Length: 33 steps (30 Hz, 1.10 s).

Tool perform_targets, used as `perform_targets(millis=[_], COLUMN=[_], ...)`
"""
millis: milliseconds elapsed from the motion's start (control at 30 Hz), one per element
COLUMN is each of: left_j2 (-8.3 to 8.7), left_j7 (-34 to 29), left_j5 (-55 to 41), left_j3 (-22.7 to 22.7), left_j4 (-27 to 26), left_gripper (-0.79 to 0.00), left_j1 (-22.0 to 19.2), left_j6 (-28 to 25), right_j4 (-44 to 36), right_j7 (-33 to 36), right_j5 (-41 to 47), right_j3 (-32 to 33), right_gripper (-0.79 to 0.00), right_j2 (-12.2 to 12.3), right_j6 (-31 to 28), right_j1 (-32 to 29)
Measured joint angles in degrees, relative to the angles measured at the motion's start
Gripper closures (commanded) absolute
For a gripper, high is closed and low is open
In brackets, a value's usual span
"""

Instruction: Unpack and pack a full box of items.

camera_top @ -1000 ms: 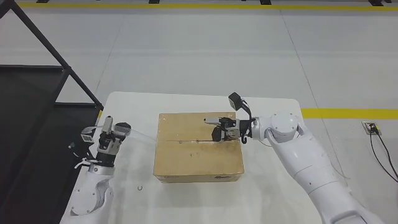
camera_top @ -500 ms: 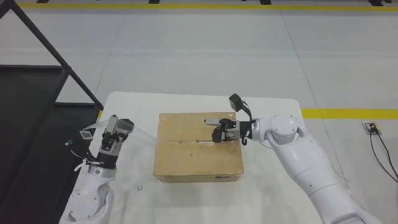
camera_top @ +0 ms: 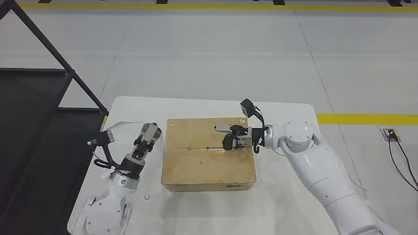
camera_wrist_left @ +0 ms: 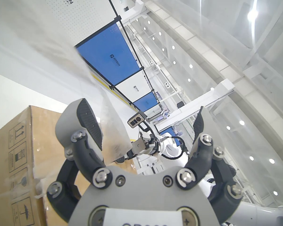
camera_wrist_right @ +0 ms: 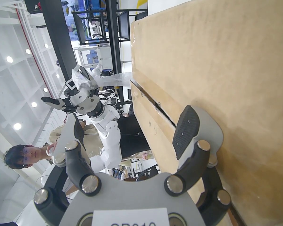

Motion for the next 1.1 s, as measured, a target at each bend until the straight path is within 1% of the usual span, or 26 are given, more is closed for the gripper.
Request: perform_targets(millis=[200,400,800,1100], left_j2=[-0.14,-0.23,-0.86,-1.13], left_j7=[-0.1,-2.5,-3.2,-4.1], left_j5=[4.9,10.3,14.4,16.0], left_j3=[2.8,6.1,11.1,13.2], left_j4=[-2.3,-3.2,0.3,1.2], left_gripper=[-0.785,-0.785,-0.785,-0.785], left_j1=[-0.6,-1.8,-6.8,-8.3], left_j6=[3.4,7.6,13.0,14.9], right_j4=[-0.9,-3.0,-8.7,-16.6], right_j7=[-0.5,-0.8,-1.2,-2.9], right_j5=[0.0,-0.1,-1.0,0.2], right_j3=[0.8,2.9,7.5,13.7], right_gripper=[-0.785,-0.785,-0.785,-0.785], right_j2=[0.3,1.2,3.3,5.4], right_j6=[-0.7,-1.3,-0.6,-4.3], right_j1=[-0.5,-1.8,-6.3,-12.6])
